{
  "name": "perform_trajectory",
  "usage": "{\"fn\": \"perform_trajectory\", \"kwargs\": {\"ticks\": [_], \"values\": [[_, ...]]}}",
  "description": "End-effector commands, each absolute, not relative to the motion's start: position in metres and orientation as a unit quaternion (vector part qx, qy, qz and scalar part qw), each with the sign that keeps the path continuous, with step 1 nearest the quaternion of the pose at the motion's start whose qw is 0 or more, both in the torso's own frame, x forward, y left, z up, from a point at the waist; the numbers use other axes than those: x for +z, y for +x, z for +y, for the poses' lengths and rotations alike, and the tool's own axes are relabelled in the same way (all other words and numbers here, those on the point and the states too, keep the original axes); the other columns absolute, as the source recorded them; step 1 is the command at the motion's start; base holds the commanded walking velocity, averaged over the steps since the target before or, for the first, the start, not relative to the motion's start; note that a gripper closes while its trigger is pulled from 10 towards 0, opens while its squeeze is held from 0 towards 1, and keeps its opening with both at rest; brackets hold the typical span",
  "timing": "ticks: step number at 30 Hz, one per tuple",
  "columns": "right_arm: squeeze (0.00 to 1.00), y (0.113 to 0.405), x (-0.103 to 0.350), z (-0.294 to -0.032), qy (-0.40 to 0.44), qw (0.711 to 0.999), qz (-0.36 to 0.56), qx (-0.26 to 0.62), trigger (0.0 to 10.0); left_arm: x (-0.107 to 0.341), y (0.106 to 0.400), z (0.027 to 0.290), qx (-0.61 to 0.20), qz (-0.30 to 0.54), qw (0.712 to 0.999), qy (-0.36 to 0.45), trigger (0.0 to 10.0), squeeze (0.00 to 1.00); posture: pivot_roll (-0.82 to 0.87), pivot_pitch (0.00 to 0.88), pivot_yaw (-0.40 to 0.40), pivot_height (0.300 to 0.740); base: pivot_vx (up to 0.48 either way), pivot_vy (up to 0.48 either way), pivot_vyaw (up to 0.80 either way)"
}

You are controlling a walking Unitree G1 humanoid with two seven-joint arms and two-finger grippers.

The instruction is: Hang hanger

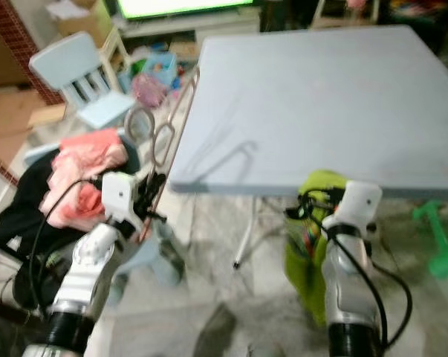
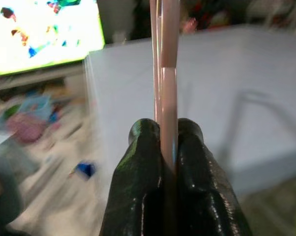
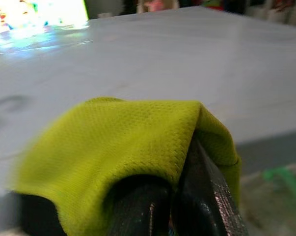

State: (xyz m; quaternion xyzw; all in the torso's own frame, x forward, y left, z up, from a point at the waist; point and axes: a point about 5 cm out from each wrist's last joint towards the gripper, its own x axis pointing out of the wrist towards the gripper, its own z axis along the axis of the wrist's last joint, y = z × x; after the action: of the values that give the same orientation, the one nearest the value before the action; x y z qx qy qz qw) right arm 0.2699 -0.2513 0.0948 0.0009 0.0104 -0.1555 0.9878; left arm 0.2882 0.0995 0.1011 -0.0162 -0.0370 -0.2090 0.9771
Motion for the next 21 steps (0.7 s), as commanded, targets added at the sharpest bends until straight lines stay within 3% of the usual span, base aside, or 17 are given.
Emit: {"fn": "perform_trajectory", "kwargs": {"ticks": [1,10,21], "values": [[0.00,0.2756,0.1049,-0.2453,0.008,0.989,-0.011,-0.144,10.0,0.1046,0.2881,0.1011,-0.213,-0.041,0.976,-0.016,10.0,0.00,-0.08,0.000,0.083,0.740,0.379,-0.289,0.00],[0.00,0.2733,0.1029,-0.2475,0.004,0.989,-0.007,-0.146,10.0,0.1042,0.2865,0.0996,-0.209,-0.037,0.977,-0.027,10.0,0.00,-0.08,0.000,0.081,0.740,0.085,-0.091,0.00],[0.00,0.2746,0.1042,-0.2416,-0.009,0.991,-0.015,-0.135,10.0,0.1044,0.2867,0.1008,-0.210,-0.035,0.977,-0.028,10.0,0.00,-0.08,0.000,0.079,0.740,0.000,-0.447,0.00]]}}
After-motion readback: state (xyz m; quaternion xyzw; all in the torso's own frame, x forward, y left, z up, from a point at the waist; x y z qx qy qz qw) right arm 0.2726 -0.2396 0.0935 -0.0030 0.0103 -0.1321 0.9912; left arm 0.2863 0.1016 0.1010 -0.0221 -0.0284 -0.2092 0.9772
